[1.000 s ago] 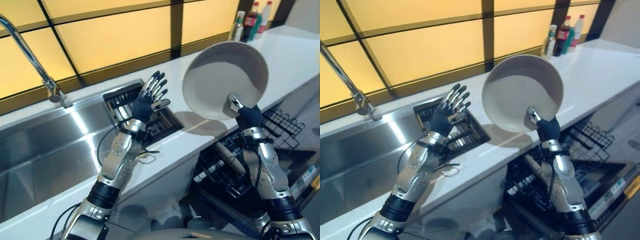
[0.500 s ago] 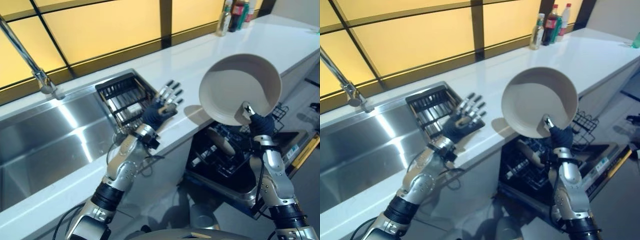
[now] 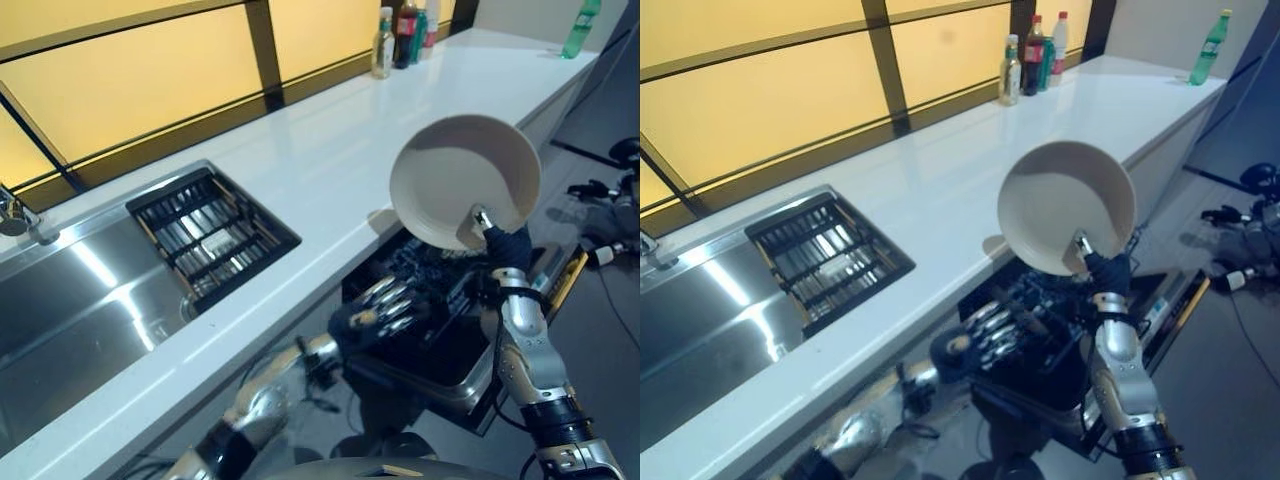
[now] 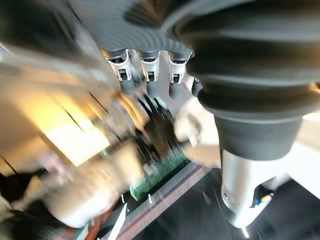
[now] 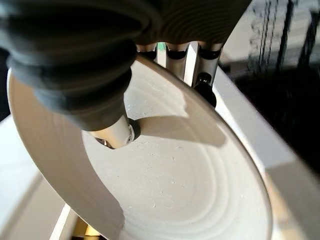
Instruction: Pick up plates and place into dishwasher.
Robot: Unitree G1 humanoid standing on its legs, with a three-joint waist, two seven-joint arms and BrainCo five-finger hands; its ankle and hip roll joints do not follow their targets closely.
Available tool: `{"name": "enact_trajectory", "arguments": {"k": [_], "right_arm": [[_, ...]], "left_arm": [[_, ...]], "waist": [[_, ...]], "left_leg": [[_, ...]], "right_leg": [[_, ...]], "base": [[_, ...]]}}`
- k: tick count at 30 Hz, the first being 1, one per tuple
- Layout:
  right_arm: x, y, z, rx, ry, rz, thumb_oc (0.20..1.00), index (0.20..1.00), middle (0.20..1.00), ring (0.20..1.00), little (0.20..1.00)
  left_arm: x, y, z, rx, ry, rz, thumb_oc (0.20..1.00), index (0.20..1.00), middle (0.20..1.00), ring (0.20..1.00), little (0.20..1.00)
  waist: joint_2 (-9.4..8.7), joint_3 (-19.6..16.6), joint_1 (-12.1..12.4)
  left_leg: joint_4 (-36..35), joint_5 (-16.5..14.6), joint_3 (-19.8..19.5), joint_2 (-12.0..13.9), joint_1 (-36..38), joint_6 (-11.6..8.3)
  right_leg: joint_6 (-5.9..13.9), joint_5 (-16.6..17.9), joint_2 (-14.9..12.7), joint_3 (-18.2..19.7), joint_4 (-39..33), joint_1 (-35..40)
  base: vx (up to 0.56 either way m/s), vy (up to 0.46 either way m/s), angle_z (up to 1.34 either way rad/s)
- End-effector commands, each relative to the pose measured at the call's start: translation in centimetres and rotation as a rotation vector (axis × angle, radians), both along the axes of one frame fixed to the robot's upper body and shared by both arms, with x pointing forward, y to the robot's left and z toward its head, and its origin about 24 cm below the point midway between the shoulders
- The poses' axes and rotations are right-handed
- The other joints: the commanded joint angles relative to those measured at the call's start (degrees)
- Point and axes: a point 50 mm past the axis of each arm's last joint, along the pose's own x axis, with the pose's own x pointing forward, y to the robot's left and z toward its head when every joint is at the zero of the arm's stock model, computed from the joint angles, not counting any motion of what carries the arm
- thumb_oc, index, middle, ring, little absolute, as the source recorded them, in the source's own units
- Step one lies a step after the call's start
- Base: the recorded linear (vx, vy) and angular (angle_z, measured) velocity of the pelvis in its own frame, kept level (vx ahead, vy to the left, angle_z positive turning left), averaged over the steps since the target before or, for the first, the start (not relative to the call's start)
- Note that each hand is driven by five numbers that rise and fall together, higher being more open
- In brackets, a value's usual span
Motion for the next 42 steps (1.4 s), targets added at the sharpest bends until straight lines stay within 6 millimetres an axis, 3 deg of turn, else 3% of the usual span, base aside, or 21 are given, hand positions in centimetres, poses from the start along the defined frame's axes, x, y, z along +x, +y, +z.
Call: {"name": "enact_trajectory", "arguments": {"k": [1,6,9,12,16,23,27,32,39,42], "right_arm": [[0.4,-2.9,2.2,-0.084,-0.085,-0.111,0.200,0.200,0.200,0.200,0.200],[-0.2,-5.1,1.1,-0.174,-0.006,-0.227,0.200,0.200,0.200,0.200,0.200],[-0.3,-6.2,1.0,-0.240,0.028,-0.303,0.200,0.200,0.200,0.200,0.200],[-0.4,-7.2,0.3,-0.342,0.097,-0.368,0.200,0.200,0.200,0.200,0.200],[0.3,-8.0,-0.9,-0.503,0.231,-0.378,0.200,0.200,0.200,0.200,0.200],[1.0,-9.2,-2.2,-0.599,0.366,-0.415,0.200,0.200,0.200,0.200,0.200],[0.8,-9.9,-2.2,-0.621,0.388,-0.460,0.200,0.200,0.200,0.200,0.200],[0.7,-10.4,-2.1,-0.634,0.396,-0.506,0.200,0.200,0.200,0.200,0.200],[1.4,-10.6,-2.4,-0.684,0.449,-0.490,0.200,0.200,0.200,0.200,0.200],[2.5,-10.6,-1.9,-0.671,0.461,-0.508,0.200,0.200,0.200,0.200,0.200]], "left_arm": [[-0.8,1.9,-0.4,0.067,-0.134,-0.037,1.000,1.000,1.000,1.000,1.000],[-3.1,6.3,-4.5,0.269,-0.014,0.021,1.000,1.000,1.000,1.000,1.000],[-4.1,7.9,-5.9,0.396,0.012,-0.001,1.000,1.000,1.000,1.000,1.000],[-4.9,8.5,-6.6,0.441,0.045,-0.023,1.000,1.000,1.000,1.000,1.000],[-6.1,9.2,-7.4,0.565,0.031,-0.013,1.000,1.000,1.000,1.000,1.000],[-6.4,11.8,-8.6,0.730,0.124,0.041,1.000,1.000,1.000,1.000,1.000],[-6.4,13.0,-8.8,0.857,0.083,0.034,1.000,1.000,1.000,1.000,1.000],[-6.0,13.5,-8.3,0.849,0.068,0.037,1.000,1.000,1.000,1.000,1.000],[-4.3,13.3,-7.1,0.820,0.020,0.027,1.000,1.000,1.000,1.000,1.000],[-2.4,14.1,-5.9,0.835,-0.024,0.030,1.000,1.000,1.000,1.000,1.000]], "waist": [[-0.50,0.17,2.31],[-0.96,1.14,4.18],[-1.14,1.93,4.92],[-0.93,2.29,5.69],[-1.03,2.24,8.68],[-1.69,2.85,10.54],[-1.99,4.01,11.00],[-2.19,6.07,11.51],[-2.42,8.40,12.41],[-2.63,10.11,13.19]], "left_leg": [[8.03,-9.91,-0.46,-3.21,-3.68,7.05],[10.28,-10.32,-1.52,-2.87,-5.29,7.25],[11.81,-10.39,-1.93,-2.13,-6.38,7.08],[13.53,-10.59,-3.27,-1.57,-7.26,6.62],[15.52,-11.72,-11.87,-2.20,-7.71,5.79],[16.43,-12.19,-13.43,-2.19,-8.04,5.37],[17.17,-12.09,-13.67,-2.09,-9.05,5.28],[21.06,-12.80,-13.93,-1.58,-12.22,5.40],[25.06,-13.25,-14.17,0.17,-15.18,4.98],[26.34,-12.80,-14.69,1.01,-17.73,4.53]], "right_leg": [[4.53,4.38,-2.67,-1.70,4.12,-5.95],[4.36,4.69,-2.95,-3.08,5.23,-6.72],[4.17,4.50,-2.82,-3.81,5.63,-7.06],[3.84,3.36,-2.25,-4.09,5.55,-6.53],[3.33,1.49,-1.19,-0.77,5.14,-5.71],[3.61,2.91,-1.99,-1.24,5.60,-6.09],[3.88,4.10,-2.67,-1.89,5.64,-6.63],[3.72,4.03,-3.07,-2.29,6.41,-7.94],[3.78,3.89,-2.64,-2.72,7.14,-8.65],[3.57,3.83,-2.26,-3.26,6.97,-8.89]], "base": [[0.05,-0.065,0.04],[0.05,-0.124,0.08],[0.03,-0.116,0.17],[0.03,-0.060,0.07],[0.05,-0.011,-0.11],[0.03,-0.034,-0.27],[-0.02,-0.076,0.14],[-0.05,-0.093,0.12],[-0.01,-0.118,0.04],[-0.12,-0.156,0.00]]}}
